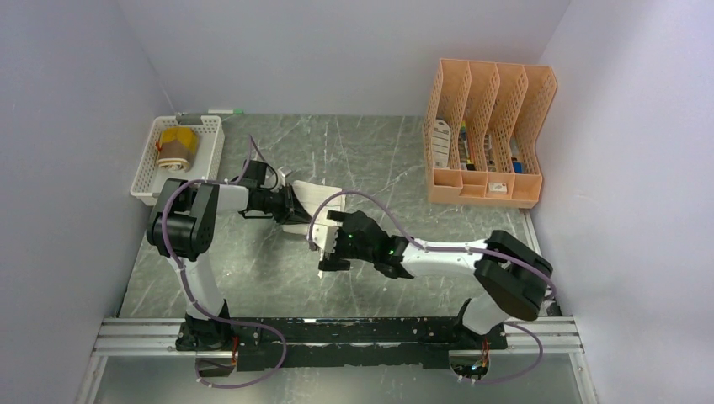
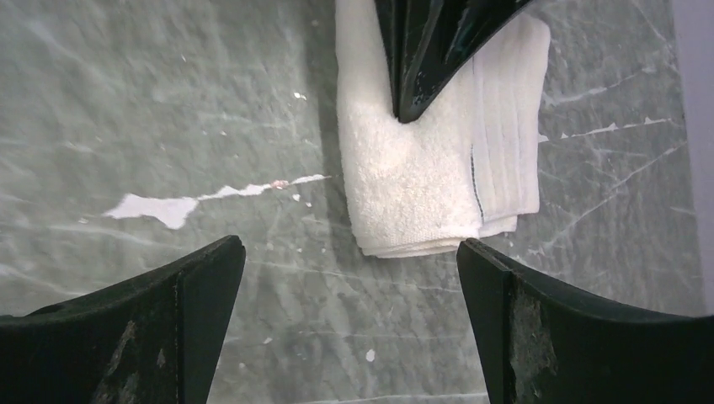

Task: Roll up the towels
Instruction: Roll the towel at the center of the board.

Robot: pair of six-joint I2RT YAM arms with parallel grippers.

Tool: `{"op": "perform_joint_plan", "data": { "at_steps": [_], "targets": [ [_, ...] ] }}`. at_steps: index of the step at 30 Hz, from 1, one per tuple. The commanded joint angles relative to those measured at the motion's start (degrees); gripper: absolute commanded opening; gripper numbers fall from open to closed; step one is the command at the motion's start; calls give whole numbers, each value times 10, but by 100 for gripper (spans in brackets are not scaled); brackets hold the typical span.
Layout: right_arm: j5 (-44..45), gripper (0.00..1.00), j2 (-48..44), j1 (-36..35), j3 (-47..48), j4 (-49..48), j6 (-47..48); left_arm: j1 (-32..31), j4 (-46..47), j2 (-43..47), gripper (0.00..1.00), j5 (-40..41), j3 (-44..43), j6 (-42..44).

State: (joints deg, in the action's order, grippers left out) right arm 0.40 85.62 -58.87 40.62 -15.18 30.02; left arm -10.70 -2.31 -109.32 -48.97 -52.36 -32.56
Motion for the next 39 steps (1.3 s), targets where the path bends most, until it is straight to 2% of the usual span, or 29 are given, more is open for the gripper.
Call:
{"op": "perform_joint_plan", "data": {
  "at_steps": [1,7,11,15,20,24,29,34,36,39],
  "targets": [
    [-4,100,41,5,28,-30,106,2,-47,-17,18,114,-16,32],
    [4,100,108,1,39,-85,169,2,-58,-17,18,118,-22,37],
    [43,100,154,-3,38,-153,205,2,-63,-15,19,116,-23,39],
    [113,100,206,-21,47,-201,243,3,-72,-22,19,108,-32,42],
    [252,100,294,-54,37,-349,336,4,-111,-57,20,88,-70,63],
    [309,100,364,-68,44,-419,376,4,-156,-84,20,89,-110,87],
    [341,99,396,-71,73,-395,361,9,-194,-107,20,94,-149,104],
    [338,86,408,-66,106,-309,316,12,-202,-114,20,90,-154,110],
    [328,77,404,-64,121,-257,284,13,-205,-115,20,89,-154,113],
    [291,55,388,-53,156,-146,214,15,-211,-116,20,89,-155,118]
  ]
}}
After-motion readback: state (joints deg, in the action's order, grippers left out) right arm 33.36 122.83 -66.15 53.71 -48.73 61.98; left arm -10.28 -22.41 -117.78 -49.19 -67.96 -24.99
